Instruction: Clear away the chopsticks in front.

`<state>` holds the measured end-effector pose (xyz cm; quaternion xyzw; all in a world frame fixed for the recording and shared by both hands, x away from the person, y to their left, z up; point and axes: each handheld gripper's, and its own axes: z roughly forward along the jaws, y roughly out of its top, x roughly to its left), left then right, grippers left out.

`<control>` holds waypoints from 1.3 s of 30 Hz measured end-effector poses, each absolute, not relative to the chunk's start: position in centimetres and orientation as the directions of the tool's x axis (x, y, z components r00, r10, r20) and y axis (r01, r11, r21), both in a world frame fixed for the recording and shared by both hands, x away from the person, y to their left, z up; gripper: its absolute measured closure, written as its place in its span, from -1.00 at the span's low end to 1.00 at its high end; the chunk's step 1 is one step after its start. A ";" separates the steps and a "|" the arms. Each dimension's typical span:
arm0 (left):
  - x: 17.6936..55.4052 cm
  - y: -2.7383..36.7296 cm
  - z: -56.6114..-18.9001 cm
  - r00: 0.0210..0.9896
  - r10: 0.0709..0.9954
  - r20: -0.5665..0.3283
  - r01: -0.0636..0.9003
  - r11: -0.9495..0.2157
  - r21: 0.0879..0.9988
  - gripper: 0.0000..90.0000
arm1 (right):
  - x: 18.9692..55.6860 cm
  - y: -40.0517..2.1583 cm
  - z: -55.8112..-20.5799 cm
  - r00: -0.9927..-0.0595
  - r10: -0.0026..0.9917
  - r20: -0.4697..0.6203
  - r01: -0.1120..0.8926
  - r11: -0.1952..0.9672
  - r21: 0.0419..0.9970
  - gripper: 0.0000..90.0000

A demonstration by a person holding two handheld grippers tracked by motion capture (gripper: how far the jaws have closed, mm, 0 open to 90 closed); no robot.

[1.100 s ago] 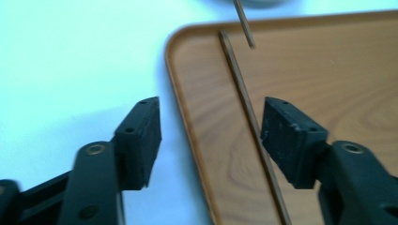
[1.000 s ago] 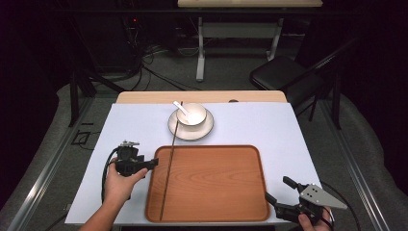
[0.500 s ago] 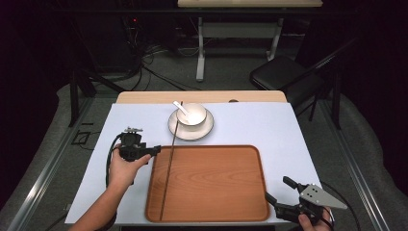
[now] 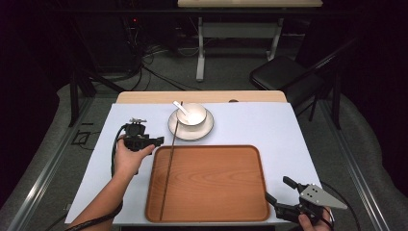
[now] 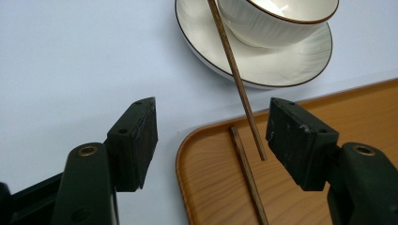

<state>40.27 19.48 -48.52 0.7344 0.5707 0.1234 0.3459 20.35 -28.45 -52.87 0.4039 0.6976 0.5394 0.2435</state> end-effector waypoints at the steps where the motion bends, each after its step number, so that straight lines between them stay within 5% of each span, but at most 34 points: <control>1: 40.5 19.4 -48.6 0.319 0.922 -0.217 0.753 -0.108 0.649 -0.23 | 20.4 -28.5 -52.9 -0.556 0.826 0.096 0.301 0.092 0.949 -0.67; 15: 43.3 17.4 -48.8 0.326 0.916 -0.236 0.772 -0.114 0.626 -0.10 | 20.4 -28.5 -52.9 -0.555 0.825 0.103 0.305 0.087 0.948 -0.67; 39: 46.0 16.0 -50.8 0.202 0.909 -0.365 0.906 -0.032 0.422 0.55 | 20.4 -28.6 -52.9 -0.554 0.825 0.109 0.306 0.080 0.949 -0.67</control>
